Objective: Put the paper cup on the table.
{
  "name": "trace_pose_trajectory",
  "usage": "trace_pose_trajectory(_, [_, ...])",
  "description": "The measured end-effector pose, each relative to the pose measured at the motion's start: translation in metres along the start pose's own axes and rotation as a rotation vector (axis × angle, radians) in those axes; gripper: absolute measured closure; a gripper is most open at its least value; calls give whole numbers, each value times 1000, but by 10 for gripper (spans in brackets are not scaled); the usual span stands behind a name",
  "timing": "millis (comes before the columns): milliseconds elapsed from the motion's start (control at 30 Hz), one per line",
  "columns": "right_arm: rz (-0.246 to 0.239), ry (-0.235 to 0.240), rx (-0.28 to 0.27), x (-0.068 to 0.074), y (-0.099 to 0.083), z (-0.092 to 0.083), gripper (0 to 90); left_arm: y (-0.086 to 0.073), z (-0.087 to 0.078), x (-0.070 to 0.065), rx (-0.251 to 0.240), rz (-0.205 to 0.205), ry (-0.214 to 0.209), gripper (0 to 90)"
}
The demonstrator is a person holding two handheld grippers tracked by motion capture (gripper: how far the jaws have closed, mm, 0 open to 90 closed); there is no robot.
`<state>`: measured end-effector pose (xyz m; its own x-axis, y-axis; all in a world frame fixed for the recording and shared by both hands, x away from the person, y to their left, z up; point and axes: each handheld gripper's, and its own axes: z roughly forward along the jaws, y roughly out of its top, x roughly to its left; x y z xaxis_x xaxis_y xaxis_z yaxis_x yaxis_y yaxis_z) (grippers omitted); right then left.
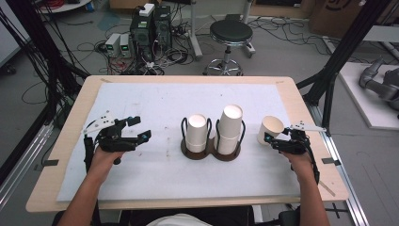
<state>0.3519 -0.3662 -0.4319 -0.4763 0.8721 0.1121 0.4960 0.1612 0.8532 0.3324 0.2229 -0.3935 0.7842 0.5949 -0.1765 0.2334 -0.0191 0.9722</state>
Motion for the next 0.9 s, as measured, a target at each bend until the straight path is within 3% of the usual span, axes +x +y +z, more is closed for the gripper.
trace_pose_trajectory(367, [-12,48,16,5,-11,-26,211,0,-1,2,-8,-5,7,194])
trace_pose_trajectory(567, [-56,56,-37,15,-1,-44,211,1,-2,3,-14,-7,10,193])
trace_pose_trajectory(733, [-65,80,-128,25,16,-59,210,1,-3,4,-26,-10,20,194])
trace_pose_trajectory(900, [-108,94,-150,35,27,-64,211,2,-3,5,-37,-11,32,194])
